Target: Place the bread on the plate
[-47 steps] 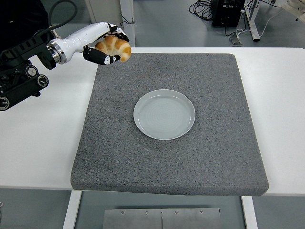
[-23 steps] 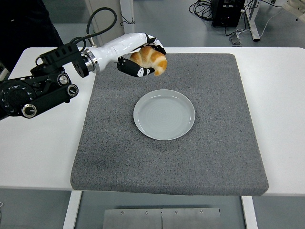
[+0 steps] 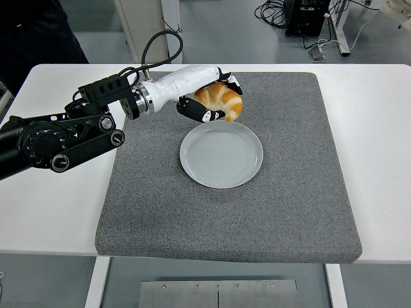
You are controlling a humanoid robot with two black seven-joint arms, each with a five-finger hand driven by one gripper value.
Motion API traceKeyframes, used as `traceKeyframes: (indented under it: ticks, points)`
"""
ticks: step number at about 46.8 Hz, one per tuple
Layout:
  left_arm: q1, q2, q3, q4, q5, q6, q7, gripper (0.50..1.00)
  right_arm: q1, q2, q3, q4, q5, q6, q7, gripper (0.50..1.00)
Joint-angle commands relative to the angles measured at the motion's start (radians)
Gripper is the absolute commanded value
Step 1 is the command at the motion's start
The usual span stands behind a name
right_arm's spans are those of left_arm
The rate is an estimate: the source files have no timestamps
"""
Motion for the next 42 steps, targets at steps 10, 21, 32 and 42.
traceKeyframes:
  ticks: [10, 21, 32, 42]
  points:
    - [0.031, -0.017, 0.003, 0.001, 0.021, 0.003, -0.003, 0.581, 0.0, 0.0, 0.0, 0.0, 0.0, 0.0, 0.0, 1.0]
    - [0.062, -0.032, 0.026, 0.011, 0.063, 0.051, -0.003, 0.587, 0.0, 0.0, -0.001, 0.0, 0.0, -0.001, 0.0, 1.0]
    - [0.069, -0.045, 0.073, 0.021, 0.063, 0.095, -0.003, 0.59, 0.0, 0.0, -0.001, 0.0, 0.0, 0.0, 0.0, 1.0]
    - [0.088, -0.046, 0.082, 0.037, 0.063, 0.107, -0.003, 0.592, 0.0, 0.0, 0.0, 0.0, 0.0, 0.0, 0.0, 1.0]
